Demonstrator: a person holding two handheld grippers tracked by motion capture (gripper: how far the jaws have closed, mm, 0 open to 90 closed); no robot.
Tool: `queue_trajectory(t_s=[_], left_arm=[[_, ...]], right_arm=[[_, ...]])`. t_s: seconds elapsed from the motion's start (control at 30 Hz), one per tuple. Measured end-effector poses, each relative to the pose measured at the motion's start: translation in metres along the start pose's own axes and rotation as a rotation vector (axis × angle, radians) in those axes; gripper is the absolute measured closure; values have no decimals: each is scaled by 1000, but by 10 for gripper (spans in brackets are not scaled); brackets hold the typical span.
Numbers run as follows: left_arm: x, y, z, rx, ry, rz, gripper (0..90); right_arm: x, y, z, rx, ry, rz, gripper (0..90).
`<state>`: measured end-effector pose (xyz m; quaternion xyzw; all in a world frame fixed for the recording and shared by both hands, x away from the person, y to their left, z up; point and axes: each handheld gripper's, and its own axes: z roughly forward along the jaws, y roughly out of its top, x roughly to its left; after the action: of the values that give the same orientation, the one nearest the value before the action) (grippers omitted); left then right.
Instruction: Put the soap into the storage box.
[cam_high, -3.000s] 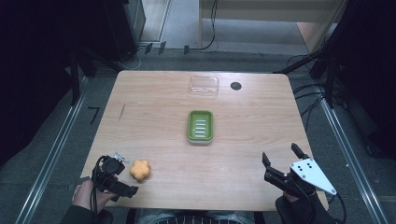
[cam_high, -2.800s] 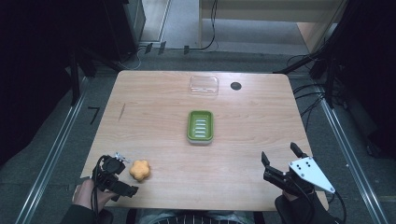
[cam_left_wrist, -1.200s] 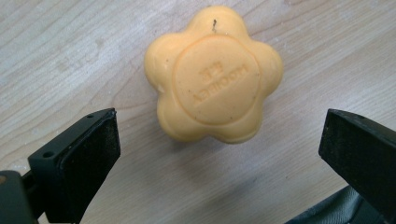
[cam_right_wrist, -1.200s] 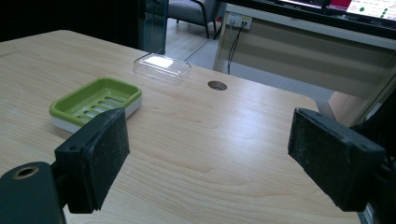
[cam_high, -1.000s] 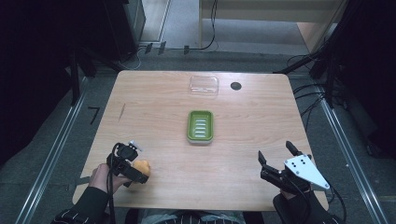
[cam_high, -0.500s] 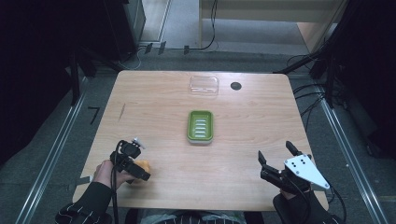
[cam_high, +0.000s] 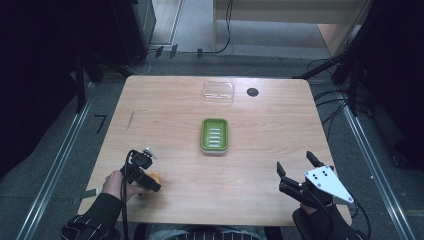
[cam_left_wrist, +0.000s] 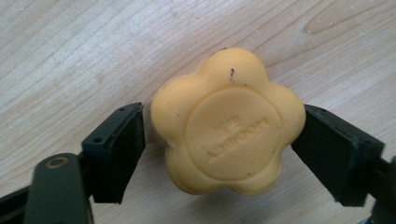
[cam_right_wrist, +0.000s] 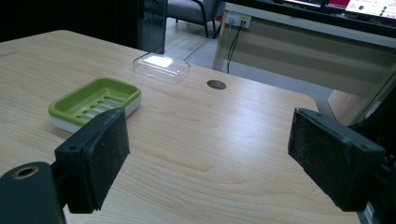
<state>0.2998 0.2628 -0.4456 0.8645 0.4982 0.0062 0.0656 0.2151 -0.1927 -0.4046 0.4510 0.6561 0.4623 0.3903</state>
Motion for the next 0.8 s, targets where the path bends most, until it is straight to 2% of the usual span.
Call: queue_trajectory(t_s=[0.23,0.57,0.8], left_arm=[[-1,0,2,0,-10,5,246],[0,-1,4,-5,-24,0,253],[-1,-2,4,-12,-12,18,256]], right_arm=[[0,0,0,0,-1,-1,131],[-1,0,-1,2,-2,6,131],[-1,0,-1,1,-2,4,131]])
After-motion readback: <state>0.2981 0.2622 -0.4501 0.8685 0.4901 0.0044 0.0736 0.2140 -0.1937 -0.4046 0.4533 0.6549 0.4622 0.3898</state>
